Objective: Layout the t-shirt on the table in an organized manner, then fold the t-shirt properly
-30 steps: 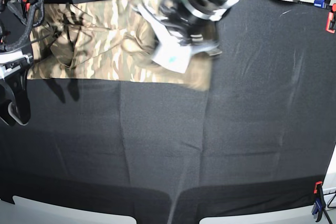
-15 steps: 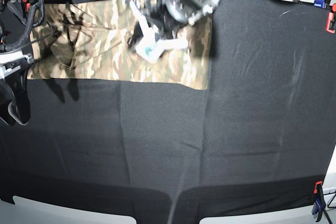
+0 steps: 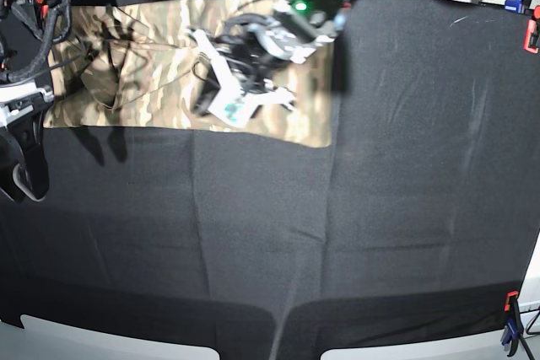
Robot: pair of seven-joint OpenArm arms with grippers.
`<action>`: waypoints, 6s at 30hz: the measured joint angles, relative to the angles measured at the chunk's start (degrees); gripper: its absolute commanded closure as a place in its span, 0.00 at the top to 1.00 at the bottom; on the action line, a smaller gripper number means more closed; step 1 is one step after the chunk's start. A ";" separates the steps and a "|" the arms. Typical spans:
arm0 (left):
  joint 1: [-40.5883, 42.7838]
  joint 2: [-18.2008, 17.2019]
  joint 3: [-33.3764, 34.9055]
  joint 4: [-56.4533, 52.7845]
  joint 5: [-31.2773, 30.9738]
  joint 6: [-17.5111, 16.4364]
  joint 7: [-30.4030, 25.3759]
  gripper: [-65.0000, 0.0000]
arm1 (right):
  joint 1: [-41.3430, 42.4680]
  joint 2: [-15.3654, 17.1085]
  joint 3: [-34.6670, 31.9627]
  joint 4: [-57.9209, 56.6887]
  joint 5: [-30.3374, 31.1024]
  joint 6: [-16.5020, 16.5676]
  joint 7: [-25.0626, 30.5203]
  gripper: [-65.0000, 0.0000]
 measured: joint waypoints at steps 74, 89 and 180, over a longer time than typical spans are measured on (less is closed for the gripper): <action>-1.36 -2.27 0.85 19.61 18.10 0.79 12.26 0.38 | 0.28 2.99 0.00 0.00 -15.91 0.22 -1.92 0.45; -0.96 -2.38 0.87 19.63 21.90 0.55 12.57 0.38 | 0.31 2.99 0.00 0.00 -15.89 0.24 -4.85 0.73; -4.90 -10.95 -21.29 19.63 -3.02 6.97 16.52 0.38 | 0.31 24.20 -28.22 -66.03 21.46 1.53 -26.53 0.73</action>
